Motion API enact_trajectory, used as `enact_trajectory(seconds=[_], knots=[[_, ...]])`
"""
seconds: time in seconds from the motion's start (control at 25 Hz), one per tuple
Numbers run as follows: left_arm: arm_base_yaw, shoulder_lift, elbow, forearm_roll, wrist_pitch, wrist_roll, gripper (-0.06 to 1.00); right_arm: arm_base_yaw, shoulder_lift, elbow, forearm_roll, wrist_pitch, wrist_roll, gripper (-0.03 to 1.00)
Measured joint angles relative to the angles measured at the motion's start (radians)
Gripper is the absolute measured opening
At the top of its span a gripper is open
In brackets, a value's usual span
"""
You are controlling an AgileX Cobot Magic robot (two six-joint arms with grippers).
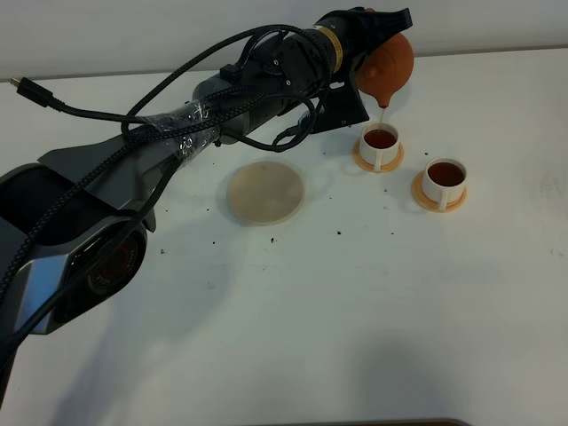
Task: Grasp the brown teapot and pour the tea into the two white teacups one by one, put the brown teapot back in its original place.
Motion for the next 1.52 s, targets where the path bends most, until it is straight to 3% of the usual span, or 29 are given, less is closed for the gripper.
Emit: enact_trajectory(seconds=[0.24, 0.52, 0.8, 1.2, 1.52], knots=[[0.000, 0.000, 0.000, -0.001, 0.048, -0.023, 0.11, 0.000, 0.000, 0.000, 0.000, 0.000, 0.000, 0.24], [0.000, 0.000, 0.000, -0.002, 0.058, -0.179, 0.11, 0.000, 0.000, 0.000, 0.000, 0.000, 0.000, 0.24], [0.000, 0.000, 0.000, -0.069, 0.133, -0.393, 0.11, 0.000, 0.000, 0.000, 0.000, 0.000, 0.000, 0.24], [-0.001, -0.087, 0.000, -0.118, 0.549, -0.751, 0.11, 0.000, 0.000, 0.000, 0.000, 0.000, 0.000, 0.24], [-0.004, -0.183, 0.000, -0.313, 0.954, -0.927, 0.11, 0.000, 0.000, 0.000, 0.000, 0.000, 0.000, 0.24]])
